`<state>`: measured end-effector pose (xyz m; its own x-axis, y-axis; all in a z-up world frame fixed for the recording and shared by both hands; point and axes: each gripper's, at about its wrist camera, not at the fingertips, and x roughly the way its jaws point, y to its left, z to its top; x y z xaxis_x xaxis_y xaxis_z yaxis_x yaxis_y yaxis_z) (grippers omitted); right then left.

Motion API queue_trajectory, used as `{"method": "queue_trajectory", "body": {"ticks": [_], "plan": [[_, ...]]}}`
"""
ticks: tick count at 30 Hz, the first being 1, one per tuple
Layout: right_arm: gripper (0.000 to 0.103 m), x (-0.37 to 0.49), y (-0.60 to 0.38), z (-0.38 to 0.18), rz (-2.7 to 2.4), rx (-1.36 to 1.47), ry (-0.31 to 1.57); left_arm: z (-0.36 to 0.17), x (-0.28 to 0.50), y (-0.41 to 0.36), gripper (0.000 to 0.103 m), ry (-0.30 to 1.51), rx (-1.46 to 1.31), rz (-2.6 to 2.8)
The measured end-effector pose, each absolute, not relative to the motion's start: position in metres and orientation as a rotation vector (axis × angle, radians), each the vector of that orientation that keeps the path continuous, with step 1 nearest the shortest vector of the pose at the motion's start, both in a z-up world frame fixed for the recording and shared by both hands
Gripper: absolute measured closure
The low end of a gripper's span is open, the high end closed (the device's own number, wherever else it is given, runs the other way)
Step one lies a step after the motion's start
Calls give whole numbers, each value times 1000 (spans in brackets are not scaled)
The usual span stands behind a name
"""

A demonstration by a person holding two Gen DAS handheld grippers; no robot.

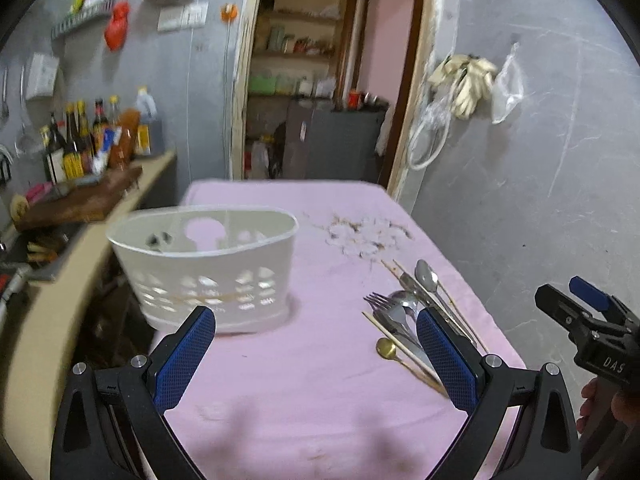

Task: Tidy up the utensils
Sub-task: 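Lower the left tool onto a silver fork and grasp it while the right tool grasps a silver spoon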

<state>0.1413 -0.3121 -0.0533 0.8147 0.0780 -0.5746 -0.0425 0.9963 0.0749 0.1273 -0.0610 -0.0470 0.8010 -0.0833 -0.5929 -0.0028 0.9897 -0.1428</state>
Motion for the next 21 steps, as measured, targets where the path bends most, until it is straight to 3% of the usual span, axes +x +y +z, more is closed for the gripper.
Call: {"method": "queue_trajectory", "body": {"ticks": [9,13,15,21], "plan": [[1,223,-348,-106,174,63,749,-97,195,-94,4,800,-282,-37],[6,254,-358,-125,240,73,789,-111,221,-112,17,859,-297,-58],[20,274,-361,-137,281,73,817,-118,233,-121,22,889,-316,-63],[47,312,-352,-161,415,75,857,-130,255,-140,42,954,-326,-93]]}}
